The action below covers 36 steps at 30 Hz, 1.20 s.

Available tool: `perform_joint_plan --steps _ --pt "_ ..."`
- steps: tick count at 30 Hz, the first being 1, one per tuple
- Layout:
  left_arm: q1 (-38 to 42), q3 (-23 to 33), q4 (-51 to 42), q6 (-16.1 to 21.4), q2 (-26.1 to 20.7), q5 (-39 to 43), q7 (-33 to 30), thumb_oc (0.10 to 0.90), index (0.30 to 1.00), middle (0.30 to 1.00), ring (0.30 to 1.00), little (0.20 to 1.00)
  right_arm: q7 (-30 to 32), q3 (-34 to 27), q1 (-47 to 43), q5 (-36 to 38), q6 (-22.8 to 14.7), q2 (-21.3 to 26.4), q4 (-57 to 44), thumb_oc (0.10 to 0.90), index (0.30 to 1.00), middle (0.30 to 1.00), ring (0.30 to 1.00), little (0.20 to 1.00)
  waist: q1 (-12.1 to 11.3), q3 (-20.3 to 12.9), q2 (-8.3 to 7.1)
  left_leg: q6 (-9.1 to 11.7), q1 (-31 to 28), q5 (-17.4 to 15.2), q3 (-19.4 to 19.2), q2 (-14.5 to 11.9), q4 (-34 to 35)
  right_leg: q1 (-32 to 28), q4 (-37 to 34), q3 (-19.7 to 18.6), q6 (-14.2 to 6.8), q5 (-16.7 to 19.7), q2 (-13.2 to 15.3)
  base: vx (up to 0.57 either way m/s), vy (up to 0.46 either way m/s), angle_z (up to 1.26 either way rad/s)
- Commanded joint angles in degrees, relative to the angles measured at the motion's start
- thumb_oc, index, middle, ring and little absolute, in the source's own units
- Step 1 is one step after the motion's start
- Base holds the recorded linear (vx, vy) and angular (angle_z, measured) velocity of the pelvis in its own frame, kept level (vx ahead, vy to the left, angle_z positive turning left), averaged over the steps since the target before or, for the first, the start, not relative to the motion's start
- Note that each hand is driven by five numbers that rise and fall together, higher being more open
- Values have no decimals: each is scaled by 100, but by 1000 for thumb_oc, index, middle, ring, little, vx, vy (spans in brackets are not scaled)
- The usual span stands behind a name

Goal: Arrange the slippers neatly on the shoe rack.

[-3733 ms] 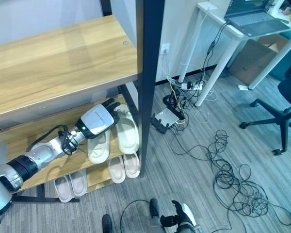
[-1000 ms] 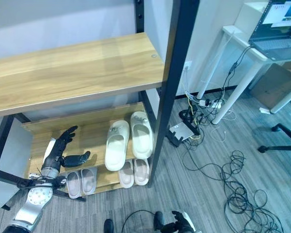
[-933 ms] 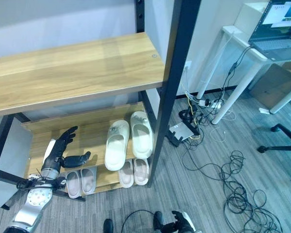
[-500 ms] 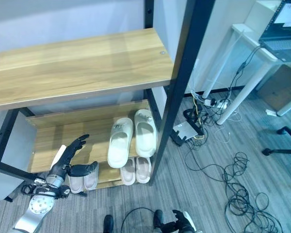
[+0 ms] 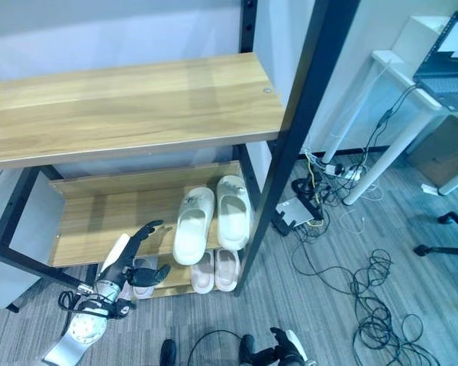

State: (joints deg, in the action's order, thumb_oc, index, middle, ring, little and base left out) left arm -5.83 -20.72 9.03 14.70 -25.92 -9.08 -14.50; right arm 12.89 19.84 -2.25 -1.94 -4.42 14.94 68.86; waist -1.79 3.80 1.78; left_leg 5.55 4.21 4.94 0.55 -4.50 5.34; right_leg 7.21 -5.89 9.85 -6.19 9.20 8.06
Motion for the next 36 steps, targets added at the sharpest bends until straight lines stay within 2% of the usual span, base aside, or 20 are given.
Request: perform_joint_plan --steps 1,11,20,27,28,36 --pt "705 18 -305 363 148 551 -262 800 900 900 900 900 232 85 -75 -20 -106 99 -206 800 900 900 900 900 49 -67 4 -266 296 -315 -55 337 -34 -304 89 3 -91 -1125 -194 0 0 0" --pt "781 -249 -370 245 269 1114 59 800 900 900 900 900 259 112 -40 2 -88 59 -258 800 900 900 900 900 139 -75 -9 -259 305 -307 -48 290 -34 -294 89 -8 -61 -1150 -257 3 -15 0" --pt "930 -443 -205 179 340 1139 153 800 900 900 900 900 260 167 -30 19 -96 65 -300 800 900 900 900 900 199 -81 -4 -250 290 -319 -55 264 -34 -295 89 -13 -50 -1170 -296 0 0 0" --pt "1296 -673 106 150 358 521 -6 800 900 900 900 900 304 334 -144 -199 -91 149 -312 800 900 900 900 900 232 -85 -33 -231 294 -326 -68 245 -34 -285 89 -19 -41 -1168 -314 0 0 0" --pt "1433 -756 187 166 351 203 -80 800 900 900 900 900 318 353 -175 -206 -103 167 -317 800 900 900 900 900 250 -86 -45 -227 300 -331 -75 239 -34 -277 89 -21 -42 -1167 -317 0 0 0" --pt "1615 -974 393 178 481 57 -120 800 900 900 900 900 351 387 -198 -159 -136 154 -317 800 900 900 900 900 288 -89 -72 -226 288 -340 -112 227 -34 -254 89 -50 -49 -1144 -322 0 0 0"
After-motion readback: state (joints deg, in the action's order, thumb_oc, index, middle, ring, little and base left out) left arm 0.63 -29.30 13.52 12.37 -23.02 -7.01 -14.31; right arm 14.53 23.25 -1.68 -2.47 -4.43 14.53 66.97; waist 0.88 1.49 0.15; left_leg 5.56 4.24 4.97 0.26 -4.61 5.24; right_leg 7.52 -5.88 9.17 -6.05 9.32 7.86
